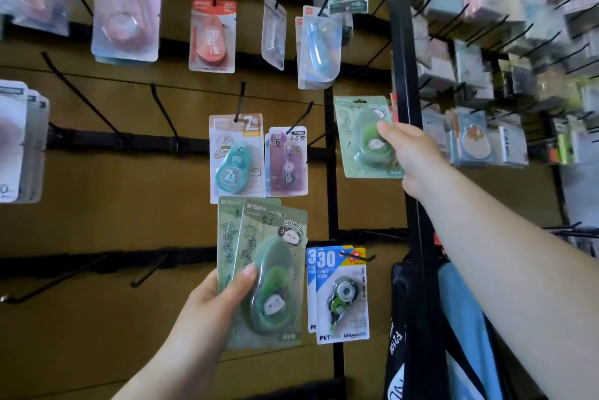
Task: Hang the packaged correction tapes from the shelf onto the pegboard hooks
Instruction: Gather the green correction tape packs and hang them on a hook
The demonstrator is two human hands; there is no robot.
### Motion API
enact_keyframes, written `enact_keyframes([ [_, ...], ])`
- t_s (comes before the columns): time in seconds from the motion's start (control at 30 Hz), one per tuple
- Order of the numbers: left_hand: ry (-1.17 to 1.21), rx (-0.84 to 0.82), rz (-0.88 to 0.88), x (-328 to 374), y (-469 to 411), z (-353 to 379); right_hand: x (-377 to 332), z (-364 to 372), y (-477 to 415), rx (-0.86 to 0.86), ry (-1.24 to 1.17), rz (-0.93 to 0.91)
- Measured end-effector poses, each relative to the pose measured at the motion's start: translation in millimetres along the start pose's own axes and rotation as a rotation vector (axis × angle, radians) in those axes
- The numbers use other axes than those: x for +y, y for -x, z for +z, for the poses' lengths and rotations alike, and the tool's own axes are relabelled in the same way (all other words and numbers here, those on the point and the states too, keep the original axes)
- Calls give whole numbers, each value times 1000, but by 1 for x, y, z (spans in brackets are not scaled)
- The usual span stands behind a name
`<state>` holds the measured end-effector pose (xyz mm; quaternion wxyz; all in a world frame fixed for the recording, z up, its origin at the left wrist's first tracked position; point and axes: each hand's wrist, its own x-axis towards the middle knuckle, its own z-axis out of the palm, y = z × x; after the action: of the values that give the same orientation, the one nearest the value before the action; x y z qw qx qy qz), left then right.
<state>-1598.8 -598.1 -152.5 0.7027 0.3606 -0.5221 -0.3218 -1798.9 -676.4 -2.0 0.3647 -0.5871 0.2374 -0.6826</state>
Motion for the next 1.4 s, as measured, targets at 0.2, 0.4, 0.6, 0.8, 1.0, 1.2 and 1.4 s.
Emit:
enact_keyframes([
  [0.2,0,12,-4,-5,-2,-1,10,-3,-5,31,-39,-21],
  [0.4,-2,30,-19,-10,-4,3,15,-5,-8,42,-74,-22],
  [0.6,1,2,-36,-13,-4,12,17,-6,-14,40,-28,-23],
  [0.8,-21,-38,-26,-14,-3,18,23,-5,-18,23,20,-8],
  [1.0,-41,-15,-62,-21,-4,22,43,16,-32,69,-9,-25],
  [1.2,-71,-11,-87,-28,-9,16,66,33,-54,87,33,-12],
  [1.4,-27,-54,-80,-32,-14,17,73,45,-69,83,121,2],
])
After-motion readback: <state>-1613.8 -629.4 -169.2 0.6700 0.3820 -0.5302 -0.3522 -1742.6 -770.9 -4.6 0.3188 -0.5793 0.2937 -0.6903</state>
